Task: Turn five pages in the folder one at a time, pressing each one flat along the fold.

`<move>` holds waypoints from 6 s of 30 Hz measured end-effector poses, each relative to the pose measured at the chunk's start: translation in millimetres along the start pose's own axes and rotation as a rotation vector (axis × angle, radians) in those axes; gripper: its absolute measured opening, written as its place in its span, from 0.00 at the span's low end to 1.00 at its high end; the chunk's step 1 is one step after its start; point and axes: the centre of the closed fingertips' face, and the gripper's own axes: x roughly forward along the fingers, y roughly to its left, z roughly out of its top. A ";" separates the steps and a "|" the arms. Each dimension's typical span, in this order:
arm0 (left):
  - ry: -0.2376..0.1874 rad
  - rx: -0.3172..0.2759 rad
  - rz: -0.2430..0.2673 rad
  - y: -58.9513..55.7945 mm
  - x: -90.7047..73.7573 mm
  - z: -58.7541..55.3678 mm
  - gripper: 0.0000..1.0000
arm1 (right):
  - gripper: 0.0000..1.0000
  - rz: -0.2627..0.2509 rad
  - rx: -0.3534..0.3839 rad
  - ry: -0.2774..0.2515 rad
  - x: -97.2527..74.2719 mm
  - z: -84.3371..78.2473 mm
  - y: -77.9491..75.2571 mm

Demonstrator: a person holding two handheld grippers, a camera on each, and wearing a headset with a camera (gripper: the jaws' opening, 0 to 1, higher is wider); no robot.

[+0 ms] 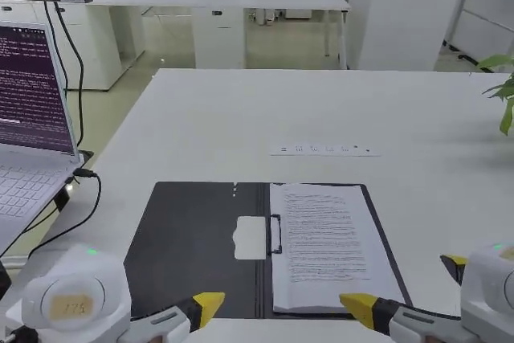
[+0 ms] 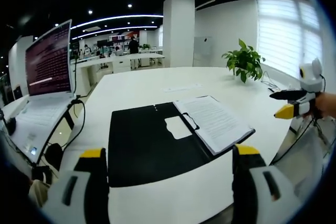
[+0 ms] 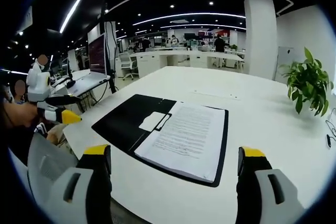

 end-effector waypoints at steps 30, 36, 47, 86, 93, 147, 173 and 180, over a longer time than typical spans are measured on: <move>0.001 0.001 0.008 1.5 1.0 5.7 0.99 | 1.00 -0.011 0.041 -0.014 -2.0 6.5 -9.1; 0.010 0.000 0.000 -0.7 2.0 4.1 0.99 | 1.00 -0.003 0.046 -0.010 -1.6 5.7 -7.8; -0.005 -0.009 0.008 1.1 -0.8 4.7 0.99 | 1.00 -0.004 0.059 -0.042 -2.2 11.5 -8.1; 0.036 0.120 -0.231 -66.6 65.5 7.3 0.99 | 1.00 -0.025 0.114 -0.062 -11.5 4.6 -9.6; 0.048 0.161 -0.295 -93.6 86.9 5.1 0.99 | 1.00 -0.028 0.122 -0.060 -12.6 2.4 -8.0; 0.123 0.233 -0.419 -213.6 206.6 -35.6 0.78 | 0.98 -0.078 0.227 -0.074 -21.0 -5.4 -3.2; 0.124 0.298 -0.390 -217.3 215.1 -57.8 0.66 | 0.97 -0.091 0.251 -0.055 -16.7 -12.5 -2.4; 0.110 0.288 -0.401 -214.0 215.9 -56.4 0.56 | 0.96 -0.092 0.261 -0.050 -15.9 -14.5 -1.5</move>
